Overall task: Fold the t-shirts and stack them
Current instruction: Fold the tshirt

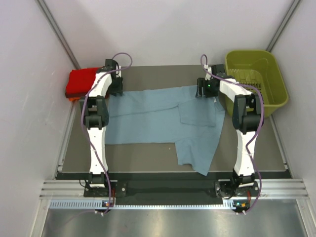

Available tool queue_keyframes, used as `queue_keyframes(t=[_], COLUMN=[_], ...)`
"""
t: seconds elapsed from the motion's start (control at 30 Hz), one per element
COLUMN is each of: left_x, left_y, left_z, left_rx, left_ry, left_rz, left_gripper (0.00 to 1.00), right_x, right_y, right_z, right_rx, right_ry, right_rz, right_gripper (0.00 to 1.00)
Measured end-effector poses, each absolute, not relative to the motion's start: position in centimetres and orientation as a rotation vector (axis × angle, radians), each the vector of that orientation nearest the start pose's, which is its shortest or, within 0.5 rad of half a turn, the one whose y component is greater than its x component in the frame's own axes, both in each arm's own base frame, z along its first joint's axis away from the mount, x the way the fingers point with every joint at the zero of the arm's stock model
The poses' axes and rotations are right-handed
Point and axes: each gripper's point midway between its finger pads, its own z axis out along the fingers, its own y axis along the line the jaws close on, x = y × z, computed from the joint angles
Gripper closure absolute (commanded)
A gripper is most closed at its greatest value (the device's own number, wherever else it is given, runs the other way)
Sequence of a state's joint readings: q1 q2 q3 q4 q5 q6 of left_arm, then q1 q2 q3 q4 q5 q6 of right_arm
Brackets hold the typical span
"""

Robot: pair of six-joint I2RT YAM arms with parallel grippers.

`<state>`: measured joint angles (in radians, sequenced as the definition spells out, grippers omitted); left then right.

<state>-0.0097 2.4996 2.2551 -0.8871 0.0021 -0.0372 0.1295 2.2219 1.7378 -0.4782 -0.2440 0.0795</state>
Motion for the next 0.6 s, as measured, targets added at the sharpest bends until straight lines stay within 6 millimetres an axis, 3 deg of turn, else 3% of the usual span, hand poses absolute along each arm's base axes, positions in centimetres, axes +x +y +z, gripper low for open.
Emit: queue_keyframes(t=[0.6], left_x=[58.4], left_y=[-1.3], left_z=[3.1], left_rx=[-0.008], left_ry=[2.602], left_rz=[0.007], left_gripper=[0.54], right_x=[53.4], right_y=[11.1], right_z=[4.0], right_rx=[-0.15], right_ry=[2.503], right_rz=[0.367], right_gripper=[0.27])
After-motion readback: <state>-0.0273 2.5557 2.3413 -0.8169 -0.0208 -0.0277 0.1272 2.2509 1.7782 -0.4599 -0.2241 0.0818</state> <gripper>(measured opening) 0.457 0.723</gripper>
